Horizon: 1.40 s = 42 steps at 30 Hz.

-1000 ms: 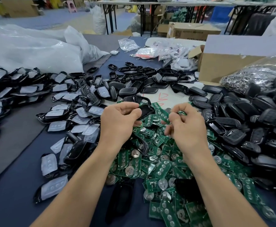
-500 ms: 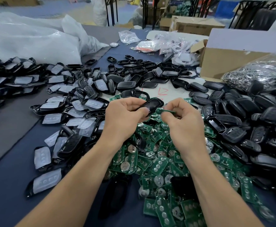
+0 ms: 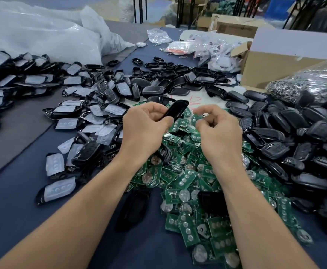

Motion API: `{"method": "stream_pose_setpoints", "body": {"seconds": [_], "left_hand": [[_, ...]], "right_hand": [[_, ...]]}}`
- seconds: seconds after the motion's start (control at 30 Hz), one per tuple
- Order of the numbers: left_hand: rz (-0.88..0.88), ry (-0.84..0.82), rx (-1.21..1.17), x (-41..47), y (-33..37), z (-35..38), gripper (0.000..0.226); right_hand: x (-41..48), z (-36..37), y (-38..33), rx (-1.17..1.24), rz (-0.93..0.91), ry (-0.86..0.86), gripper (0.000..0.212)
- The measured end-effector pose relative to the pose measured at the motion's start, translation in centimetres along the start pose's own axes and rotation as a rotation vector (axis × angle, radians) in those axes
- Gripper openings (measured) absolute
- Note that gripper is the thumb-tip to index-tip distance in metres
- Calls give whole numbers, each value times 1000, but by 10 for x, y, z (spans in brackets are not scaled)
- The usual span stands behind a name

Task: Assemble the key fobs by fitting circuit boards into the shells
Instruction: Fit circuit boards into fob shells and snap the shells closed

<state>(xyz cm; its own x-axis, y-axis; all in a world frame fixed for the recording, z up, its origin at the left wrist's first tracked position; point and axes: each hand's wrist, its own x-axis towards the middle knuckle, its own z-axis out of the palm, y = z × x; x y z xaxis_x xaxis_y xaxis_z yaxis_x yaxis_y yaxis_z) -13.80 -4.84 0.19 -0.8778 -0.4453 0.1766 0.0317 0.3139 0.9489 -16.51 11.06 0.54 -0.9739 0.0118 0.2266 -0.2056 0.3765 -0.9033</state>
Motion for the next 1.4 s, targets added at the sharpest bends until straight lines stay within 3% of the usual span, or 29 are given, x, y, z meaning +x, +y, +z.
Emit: {"method": "stream_pose_setpoints", "body": {"seconds": [0.3, 0.8, 1.4], "left_hand": [[-38, -74, 7, 0, -1, 1, 38], [-30, -243, -94, 1, 1, -1, 34], [-19, -272, -158, -1, 10, -4, 32]], "right_hand": [[-4, 1, -4, 87, -8, -15, 18], [-3, 2, -4, 124, -19, 8, 24], [-3, 4, -2, 45, -22, 94, 19]]}}
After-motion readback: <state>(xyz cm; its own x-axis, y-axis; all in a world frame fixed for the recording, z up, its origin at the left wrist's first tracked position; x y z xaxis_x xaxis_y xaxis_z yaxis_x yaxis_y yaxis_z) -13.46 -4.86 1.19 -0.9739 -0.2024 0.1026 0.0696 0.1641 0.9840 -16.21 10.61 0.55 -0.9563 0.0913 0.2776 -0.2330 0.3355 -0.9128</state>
